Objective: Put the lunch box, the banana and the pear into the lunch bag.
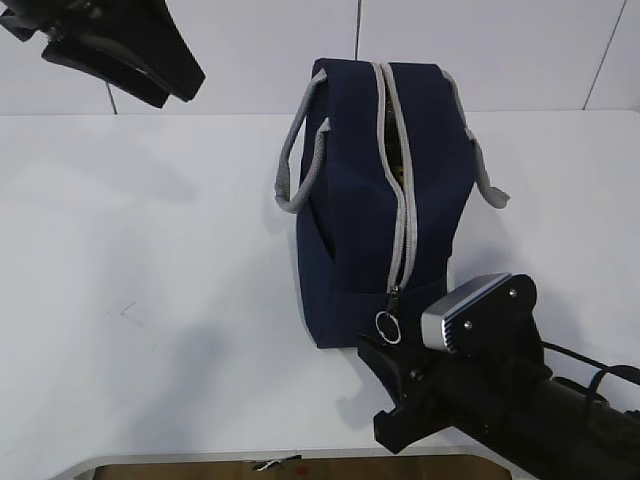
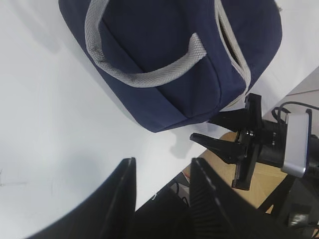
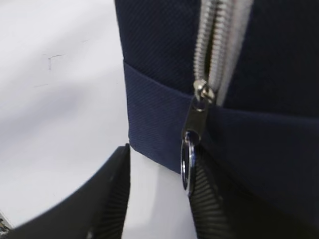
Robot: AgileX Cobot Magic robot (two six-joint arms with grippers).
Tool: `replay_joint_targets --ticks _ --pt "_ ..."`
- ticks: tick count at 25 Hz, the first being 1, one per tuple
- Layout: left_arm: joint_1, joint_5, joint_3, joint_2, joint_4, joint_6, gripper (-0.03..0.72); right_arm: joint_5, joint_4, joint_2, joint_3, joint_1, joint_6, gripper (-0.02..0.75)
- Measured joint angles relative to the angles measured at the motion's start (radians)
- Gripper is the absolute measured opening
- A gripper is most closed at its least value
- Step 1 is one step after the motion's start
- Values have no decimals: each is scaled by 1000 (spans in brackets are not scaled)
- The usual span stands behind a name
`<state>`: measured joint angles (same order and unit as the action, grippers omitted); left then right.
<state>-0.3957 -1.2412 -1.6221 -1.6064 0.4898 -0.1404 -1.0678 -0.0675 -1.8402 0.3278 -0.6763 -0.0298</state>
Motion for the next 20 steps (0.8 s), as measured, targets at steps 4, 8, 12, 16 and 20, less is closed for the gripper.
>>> replay_joint_targets --ticks 4,8,12,16,20 --pt "0 0 0 4 2 0 275 0 -2 0 0 0 0 279" --pt "0 0 0 12 3 0 275 0 -2 0 0 0 0 270" --pt "0 0 0 15 5 7 275 0 -2 0 0 0 0 239" --pt "0 0 0 15 5 13 272 0 -2 0 0 0 0 207" --pt "0 0 0 15 5 14 271 0 -2 0 0 0 0 206"
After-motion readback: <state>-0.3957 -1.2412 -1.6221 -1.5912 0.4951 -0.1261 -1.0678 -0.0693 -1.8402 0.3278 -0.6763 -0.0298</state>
